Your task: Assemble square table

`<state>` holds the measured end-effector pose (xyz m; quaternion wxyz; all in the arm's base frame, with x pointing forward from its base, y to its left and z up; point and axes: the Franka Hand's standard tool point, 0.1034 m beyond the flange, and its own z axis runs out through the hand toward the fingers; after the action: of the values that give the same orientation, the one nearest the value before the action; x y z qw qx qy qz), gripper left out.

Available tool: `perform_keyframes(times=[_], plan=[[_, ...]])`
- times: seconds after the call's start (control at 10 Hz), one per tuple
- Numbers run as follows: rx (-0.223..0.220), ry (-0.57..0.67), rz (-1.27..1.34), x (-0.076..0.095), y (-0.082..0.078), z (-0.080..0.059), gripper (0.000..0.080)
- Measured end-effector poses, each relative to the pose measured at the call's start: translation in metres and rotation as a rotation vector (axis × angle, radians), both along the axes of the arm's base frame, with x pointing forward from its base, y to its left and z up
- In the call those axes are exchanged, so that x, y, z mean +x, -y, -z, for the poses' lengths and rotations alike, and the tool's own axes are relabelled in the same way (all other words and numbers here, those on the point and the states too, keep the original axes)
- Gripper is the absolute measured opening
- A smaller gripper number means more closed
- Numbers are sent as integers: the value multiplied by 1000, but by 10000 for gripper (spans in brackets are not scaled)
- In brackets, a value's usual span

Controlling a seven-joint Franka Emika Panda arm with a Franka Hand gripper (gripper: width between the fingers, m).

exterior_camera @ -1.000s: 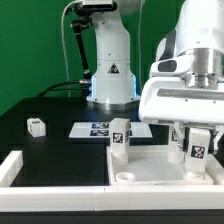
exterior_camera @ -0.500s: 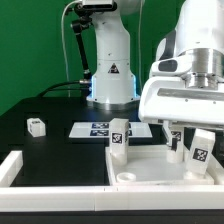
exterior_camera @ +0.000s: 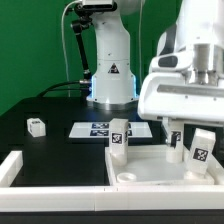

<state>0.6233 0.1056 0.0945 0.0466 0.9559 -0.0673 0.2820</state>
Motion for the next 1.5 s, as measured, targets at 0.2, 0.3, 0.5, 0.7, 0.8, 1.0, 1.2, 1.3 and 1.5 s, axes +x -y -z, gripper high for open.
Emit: perform_keyframes(times=[0.2,0.3,0.5,0.7,0.8,1.0,1.2,1.3,1.5], plan=[[60,-93,45,8,13,-9,649],[80,-156,58,7,13,-7,649],[108,-291,86,4,12,-3,649],[123,-331,101,10,10,-5,649],[122,-331,103,7,10,-1,649],[124,-334,105,6,7,0,649],[136,-332,135,6,7,0,639],[138,-331,139,6,8,0,639],[202,-314,295,6,7,1,283]])
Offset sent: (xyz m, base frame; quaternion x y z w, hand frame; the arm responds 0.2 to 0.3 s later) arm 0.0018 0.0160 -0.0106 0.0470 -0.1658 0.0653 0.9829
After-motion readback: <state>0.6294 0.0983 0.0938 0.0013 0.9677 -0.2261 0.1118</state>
